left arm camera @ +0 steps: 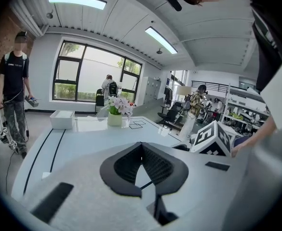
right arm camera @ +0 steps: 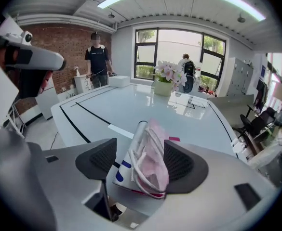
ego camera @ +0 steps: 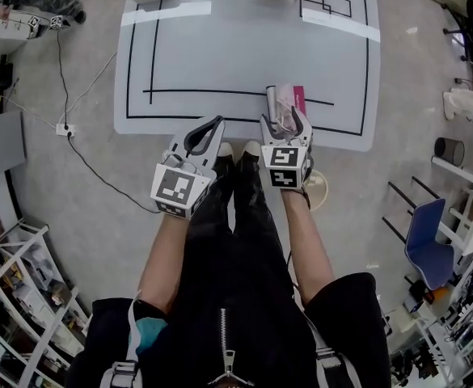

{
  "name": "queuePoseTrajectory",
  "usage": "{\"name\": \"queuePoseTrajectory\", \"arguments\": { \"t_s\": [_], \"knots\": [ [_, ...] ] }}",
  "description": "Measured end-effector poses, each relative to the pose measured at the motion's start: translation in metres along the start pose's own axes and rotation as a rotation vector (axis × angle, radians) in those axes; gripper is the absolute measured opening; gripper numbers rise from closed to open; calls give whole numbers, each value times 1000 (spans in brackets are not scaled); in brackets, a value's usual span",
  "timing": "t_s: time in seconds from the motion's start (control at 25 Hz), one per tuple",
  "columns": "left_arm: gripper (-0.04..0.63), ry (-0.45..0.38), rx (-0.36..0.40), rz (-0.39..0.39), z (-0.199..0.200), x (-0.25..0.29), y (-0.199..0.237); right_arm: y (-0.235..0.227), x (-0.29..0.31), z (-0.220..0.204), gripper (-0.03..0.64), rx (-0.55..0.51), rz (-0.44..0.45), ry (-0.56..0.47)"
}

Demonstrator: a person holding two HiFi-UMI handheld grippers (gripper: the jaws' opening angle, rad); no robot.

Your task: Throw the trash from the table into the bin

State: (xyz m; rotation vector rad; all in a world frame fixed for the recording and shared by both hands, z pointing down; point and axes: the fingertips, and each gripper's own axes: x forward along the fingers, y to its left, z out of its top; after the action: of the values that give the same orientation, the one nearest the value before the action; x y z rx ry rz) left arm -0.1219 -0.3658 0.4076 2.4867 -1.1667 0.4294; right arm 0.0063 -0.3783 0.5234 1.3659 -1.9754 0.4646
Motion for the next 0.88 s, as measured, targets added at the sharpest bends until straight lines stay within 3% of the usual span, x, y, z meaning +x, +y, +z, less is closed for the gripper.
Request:
{"name": "queuePoseTrajectory", "arguments": {
  "t_s": [0.48, 0.88],
  "knots": [
    [6, -8, -31, 21, -11, -6, 6, 1, 25, -23, 287, -69, -25, 40],
    [6, -10, -40, 17, -13, -6, 6, 0, 24, -24, 285, -45, -16, 35]
  ]
}}
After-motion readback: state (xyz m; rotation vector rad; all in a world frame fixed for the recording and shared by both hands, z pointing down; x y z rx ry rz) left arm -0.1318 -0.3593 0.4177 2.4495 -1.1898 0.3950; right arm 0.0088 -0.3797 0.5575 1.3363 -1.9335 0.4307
